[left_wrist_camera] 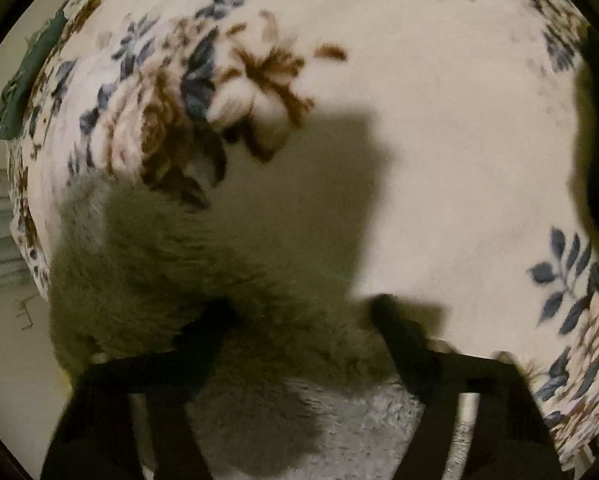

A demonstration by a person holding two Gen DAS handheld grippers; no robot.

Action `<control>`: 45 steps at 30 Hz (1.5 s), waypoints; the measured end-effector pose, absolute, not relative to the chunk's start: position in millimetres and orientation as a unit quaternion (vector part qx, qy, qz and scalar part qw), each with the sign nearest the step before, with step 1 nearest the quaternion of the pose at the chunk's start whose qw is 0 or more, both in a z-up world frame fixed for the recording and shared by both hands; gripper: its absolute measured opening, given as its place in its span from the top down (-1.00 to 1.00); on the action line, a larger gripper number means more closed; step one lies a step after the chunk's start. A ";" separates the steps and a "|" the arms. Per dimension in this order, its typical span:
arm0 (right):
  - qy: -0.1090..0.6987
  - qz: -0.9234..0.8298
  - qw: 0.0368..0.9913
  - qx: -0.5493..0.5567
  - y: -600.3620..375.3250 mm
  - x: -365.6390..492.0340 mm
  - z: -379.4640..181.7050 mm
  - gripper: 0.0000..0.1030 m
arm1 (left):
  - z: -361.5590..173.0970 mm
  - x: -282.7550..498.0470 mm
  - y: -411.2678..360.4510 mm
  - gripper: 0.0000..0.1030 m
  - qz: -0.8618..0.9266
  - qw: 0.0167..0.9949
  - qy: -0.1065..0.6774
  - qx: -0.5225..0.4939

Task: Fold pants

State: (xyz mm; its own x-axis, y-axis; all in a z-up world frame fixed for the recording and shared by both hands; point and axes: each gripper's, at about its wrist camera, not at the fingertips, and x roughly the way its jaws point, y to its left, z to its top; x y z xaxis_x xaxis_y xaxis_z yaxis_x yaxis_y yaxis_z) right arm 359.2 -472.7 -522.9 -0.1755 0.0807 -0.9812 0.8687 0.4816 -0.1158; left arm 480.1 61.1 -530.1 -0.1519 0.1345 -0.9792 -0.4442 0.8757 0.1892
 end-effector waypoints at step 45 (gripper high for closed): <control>0.649 -0.258 0.626 0.347 -416.4 51.3 -453.3 -0.42 | -434.5 120.5 166.3 -0.65 0.186 0.738 0.606 -0.230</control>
